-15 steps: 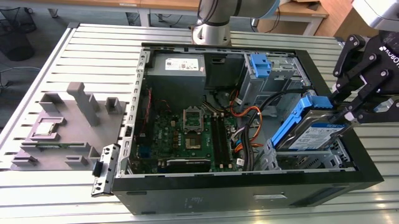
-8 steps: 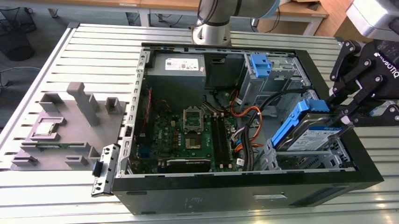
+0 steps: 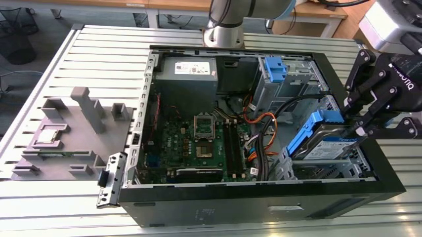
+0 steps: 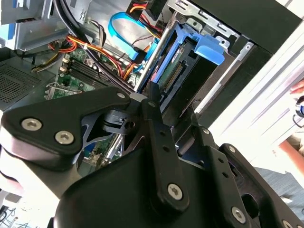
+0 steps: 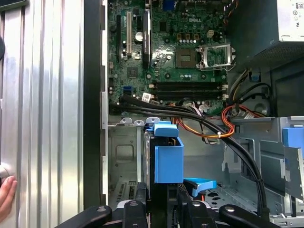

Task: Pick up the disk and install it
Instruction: 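Insert the disk into the insertion slot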

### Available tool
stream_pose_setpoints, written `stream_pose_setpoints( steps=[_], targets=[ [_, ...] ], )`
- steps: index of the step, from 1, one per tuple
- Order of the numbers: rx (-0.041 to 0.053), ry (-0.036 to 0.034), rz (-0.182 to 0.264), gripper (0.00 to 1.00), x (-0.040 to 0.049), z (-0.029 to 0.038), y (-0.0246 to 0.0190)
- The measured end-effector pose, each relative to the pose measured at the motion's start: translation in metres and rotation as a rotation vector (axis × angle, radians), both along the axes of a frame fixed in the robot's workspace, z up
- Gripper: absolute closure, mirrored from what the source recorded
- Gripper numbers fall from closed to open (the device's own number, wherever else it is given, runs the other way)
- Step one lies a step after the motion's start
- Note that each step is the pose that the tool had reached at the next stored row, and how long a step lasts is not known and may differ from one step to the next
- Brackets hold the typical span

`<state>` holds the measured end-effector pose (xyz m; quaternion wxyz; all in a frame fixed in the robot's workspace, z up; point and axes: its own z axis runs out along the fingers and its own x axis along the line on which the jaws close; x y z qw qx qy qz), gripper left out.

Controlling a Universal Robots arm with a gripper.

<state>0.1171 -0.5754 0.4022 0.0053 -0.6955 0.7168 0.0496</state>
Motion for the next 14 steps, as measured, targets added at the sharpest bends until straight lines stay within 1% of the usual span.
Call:
stream_pose_setpoints(
  steps=[3,10,11,14],
  targets=[
    [-0.0002,0.0,0.0,0.65,0.0,-0.0035,0.0001],
    [-0.0002,0.0,0.0,0.64,0.0,-0.0036,0.0],
    [-0.0005,-0.0001,0.0,0.58,0.0,-0.0036,0.0],
    [-0.0002,-0.0001,0.0,0.58,0.0,-0.0037,0.0]
  ],
)
